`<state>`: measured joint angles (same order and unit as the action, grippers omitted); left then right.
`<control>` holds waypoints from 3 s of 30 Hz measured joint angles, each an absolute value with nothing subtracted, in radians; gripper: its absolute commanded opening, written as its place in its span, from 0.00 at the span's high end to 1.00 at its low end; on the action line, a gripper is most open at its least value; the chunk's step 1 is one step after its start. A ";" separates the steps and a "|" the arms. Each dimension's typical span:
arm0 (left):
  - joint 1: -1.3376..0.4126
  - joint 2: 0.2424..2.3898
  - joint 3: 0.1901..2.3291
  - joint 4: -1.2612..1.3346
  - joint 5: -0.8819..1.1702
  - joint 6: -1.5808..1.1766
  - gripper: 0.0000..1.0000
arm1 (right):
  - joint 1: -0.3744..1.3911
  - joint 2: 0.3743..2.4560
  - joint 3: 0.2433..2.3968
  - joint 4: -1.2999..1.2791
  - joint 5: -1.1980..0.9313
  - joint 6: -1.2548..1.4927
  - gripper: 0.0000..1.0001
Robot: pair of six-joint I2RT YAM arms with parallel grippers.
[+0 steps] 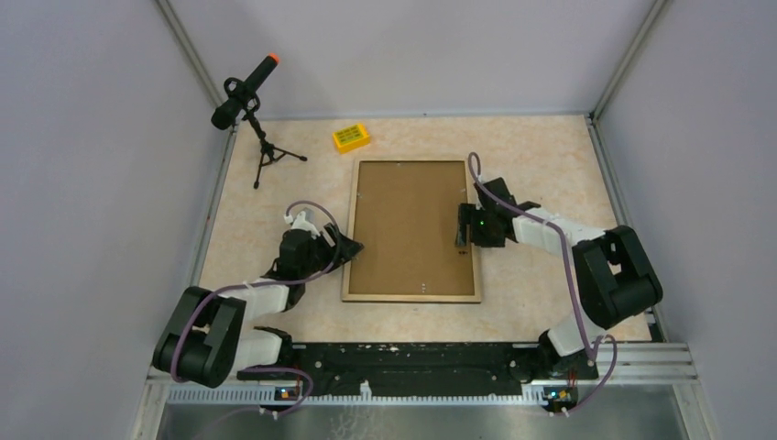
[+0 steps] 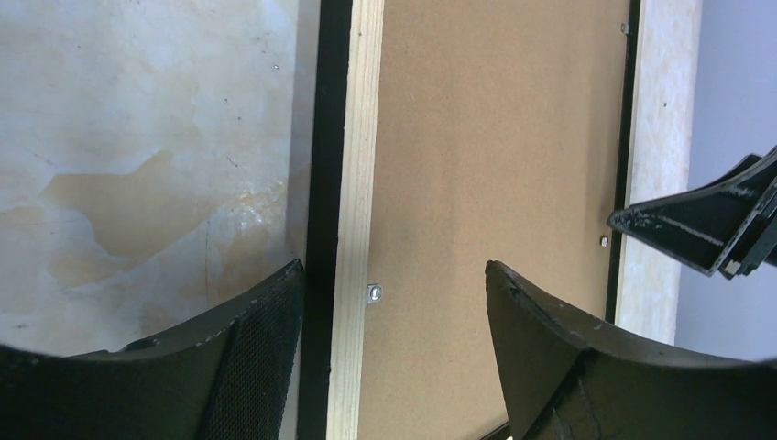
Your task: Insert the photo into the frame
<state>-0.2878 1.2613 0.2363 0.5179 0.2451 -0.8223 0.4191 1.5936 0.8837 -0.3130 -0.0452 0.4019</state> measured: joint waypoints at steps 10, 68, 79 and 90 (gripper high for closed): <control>-0.288 1.258 0.230 0.524 0.246 -0.827 0.24 | 0.463 1.565 0.847 -0.363 0.016 0.575 0.41; -0.268 1.251 0.211 0.544 0.279 -0.832 0.24 | 0.553 1.633 0.986 -0.627 0.171 0.498 0.79; -0.266 1.253 0.211 0.547 0.284 -0.832 0.24 | 0.554 1.632 0.988 -0.628 0.175 0.489 0.62; -0.262 1.259 0.211 0.555 0.293 -0.832 0.22 | 0.554 1.581 0.924 -0.532 0.166 0.429 0.59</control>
<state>-0.2619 1.2594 0.2108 0.5552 0.2928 -0.8318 0.5537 1.5810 0.9237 -0.5320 0.1661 0.4286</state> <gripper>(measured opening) 0.774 0.476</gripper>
